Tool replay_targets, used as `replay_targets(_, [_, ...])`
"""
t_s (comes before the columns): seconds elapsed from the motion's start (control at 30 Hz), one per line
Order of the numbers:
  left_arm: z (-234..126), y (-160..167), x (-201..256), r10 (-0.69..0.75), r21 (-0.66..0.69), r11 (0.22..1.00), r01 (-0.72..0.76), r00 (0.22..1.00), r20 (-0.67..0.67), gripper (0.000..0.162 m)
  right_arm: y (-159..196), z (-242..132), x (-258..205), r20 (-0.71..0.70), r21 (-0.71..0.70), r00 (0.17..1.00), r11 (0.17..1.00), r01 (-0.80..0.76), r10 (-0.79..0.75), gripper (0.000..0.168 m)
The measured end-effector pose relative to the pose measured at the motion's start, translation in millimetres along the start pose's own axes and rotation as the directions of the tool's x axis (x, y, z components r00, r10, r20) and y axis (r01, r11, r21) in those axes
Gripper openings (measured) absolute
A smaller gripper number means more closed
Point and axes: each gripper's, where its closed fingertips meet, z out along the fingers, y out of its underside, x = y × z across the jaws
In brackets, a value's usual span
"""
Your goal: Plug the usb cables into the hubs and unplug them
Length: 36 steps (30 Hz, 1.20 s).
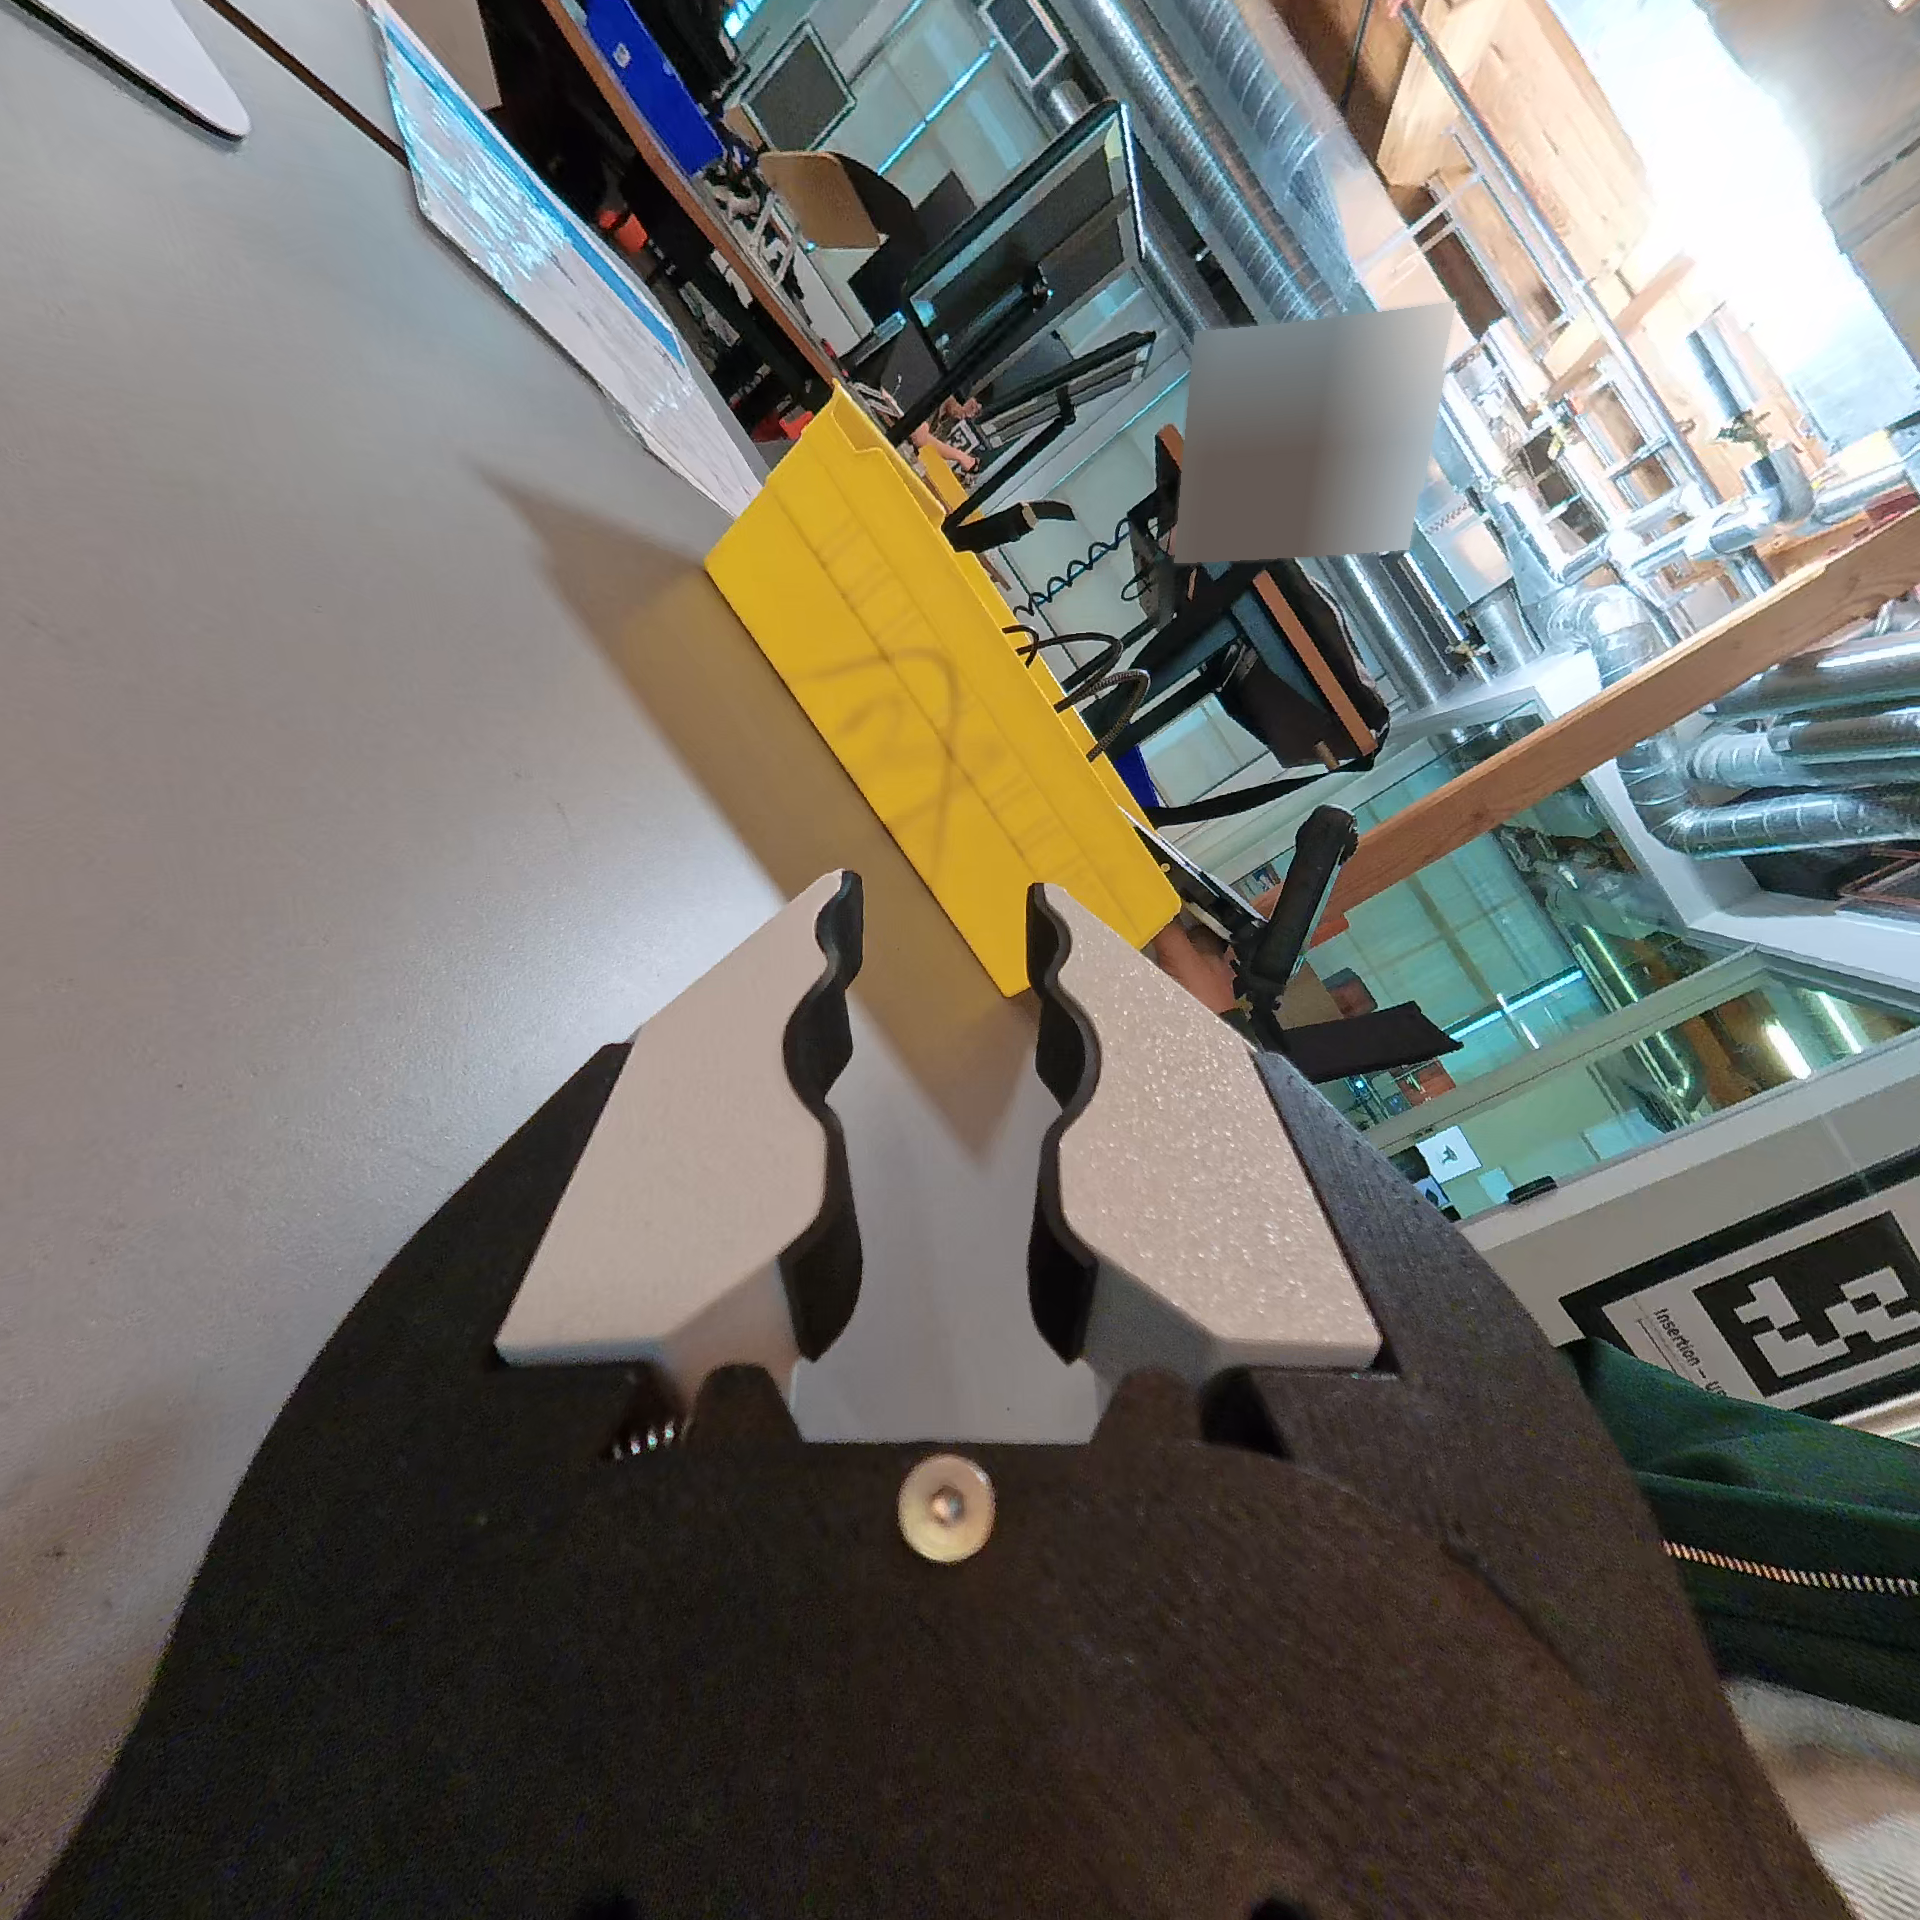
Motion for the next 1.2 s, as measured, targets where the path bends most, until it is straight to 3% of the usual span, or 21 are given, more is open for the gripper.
replay_targets(0.43, [0.4, 1.1, -1.3, -0.011, -0.006, 1.0, 0.011, 1.0, -0.002, 0.03, 0.1, -0.9, -4.9, 0.076, -0.001, 0.996, 0.999, -0.055, 0.055, 0.041])
replay_targets(0.57, [0.1, 0.7, -1.8, -0.015, -0.004, 1.0, 0.015, 1.0, -0.001, 0.03, 1.0, -8.4, -16.3, 0.21, -0.044, 0.964, 0.986, -0.159, 0.164, 0.037])
replay_targets(0.67, [0.2, 0.5, -2.1, -0.014, -0.003, 1.0, 0.014, 1.0, 0.001, 0.03, 2.8, -27.1, -38.2, 0.433, -0.135, 0.873, 0.974, -0.183, 0.224, 0.027])
replay_targets(0.73, [0.8, 0.9, -2.3, -0.015, -0.005, 1.0, 0.015, 1.0, 0.001, 0.029, 3.5, -33.2, -41.7, 0.473, -0.131, 0.855, 0.977, -0.168, 0.21, 0.016])
replay_targets(0.83, [1.9, 2.6, -2.3, -0.017, -0.012, 1.0, 0.017, 1.0, -0.001, 0.03, 3.0, -28.5, -38.2, 0.413, -0.104, 0.893, 0.983, -0.149, 0.179, 0.013])
replay_targets(0.9, [2.3, 3.2, -2.3, -0.019, -0.015, 1.0, 0.019, 1.0, -0.002, 0.029, 0.8, -22.0, -29.9, 0.323, -0.058, 0.938, 0.992, -0.111, 0.123, 0.022])
replay_targets(1.0, [2.5, 3.4, -2.7, -0.019, -0.016, 1.0, 0.019, 1.0, 0.0, 0.029, -9.9, -19.0, -27.8, 0.242, 0.046, 0.97, 0.998, -0.034, 0.022, 0.054])
replay_targets(1.03, [2.4, 3.3, -3.0, -0.019, -0.016, 1.0, 0.019, 1.0, 0.001, 0.029, -11.5, -18.0, -26.0, 0.205, 0.059, 0.979, 0.998, -0.009, -0.003, 0.054])
replay_targets(1.13, [1.1, 3.5, -4.0, -0.021, -0.014, 1.0, 0.021, 1.0, 0.004, 0.03, -3.2, -9.9, -19.0, 0.108, 0.002, 0.993, 0.999, 0.043, -0.043, 0.062])
replay_targets(1.2, [-0.6, 3.2, -3.7, -0.025, -0.01, 1.0, 0.025, 1.0, 0.004, 0.03, 13.5, -2.2, -24.2, 0.13, -0.086, 0.991, 0.996, 0.035, -0.024, 0.067])
